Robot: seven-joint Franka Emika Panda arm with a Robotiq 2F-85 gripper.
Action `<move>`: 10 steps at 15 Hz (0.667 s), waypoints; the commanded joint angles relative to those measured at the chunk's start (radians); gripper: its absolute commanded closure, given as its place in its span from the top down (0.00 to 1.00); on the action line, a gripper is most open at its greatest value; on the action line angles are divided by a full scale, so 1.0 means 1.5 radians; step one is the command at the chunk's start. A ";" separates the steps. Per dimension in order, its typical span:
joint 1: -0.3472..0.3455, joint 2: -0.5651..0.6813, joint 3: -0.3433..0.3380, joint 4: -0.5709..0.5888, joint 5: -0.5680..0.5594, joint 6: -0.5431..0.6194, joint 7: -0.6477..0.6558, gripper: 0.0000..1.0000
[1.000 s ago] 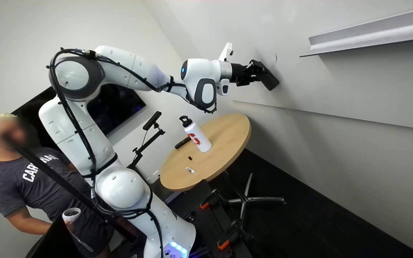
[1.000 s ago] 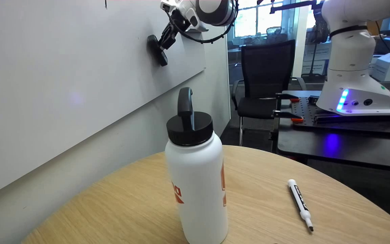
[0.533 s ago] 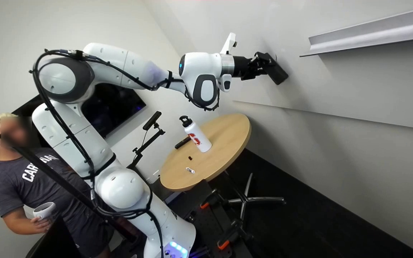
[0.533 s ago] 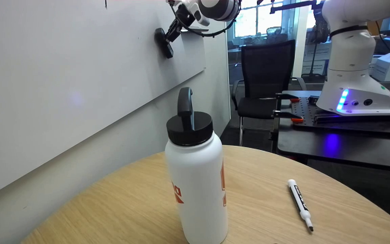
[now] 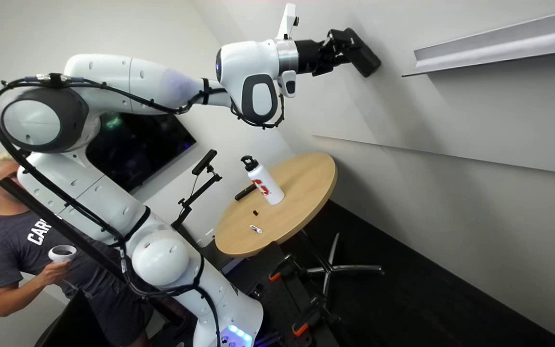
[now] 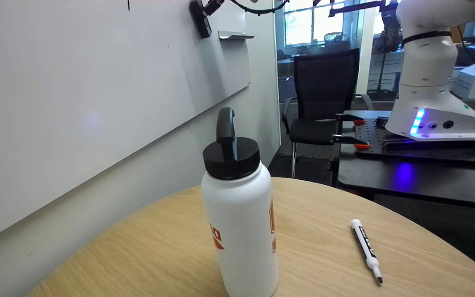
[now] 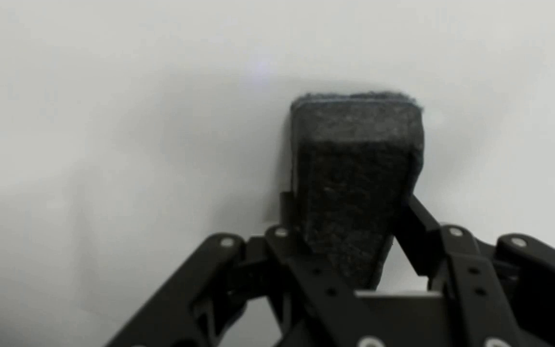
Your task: Use the duster to erase the writings on the white board
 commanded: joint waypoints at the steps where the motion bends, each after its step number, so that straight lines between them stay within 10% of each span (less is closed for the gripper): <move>1: 0.069 -0.087 -0.009 -0.018 -0.059 -0.135 0.028 0.28; 8: 0.174 -0.207 -0.008 -0.054 -0.019 -0.429 -0.102 0.28; 10: 0.118 -0.225 0.074 -0.051 0.111 -0.504 -0.229 0.28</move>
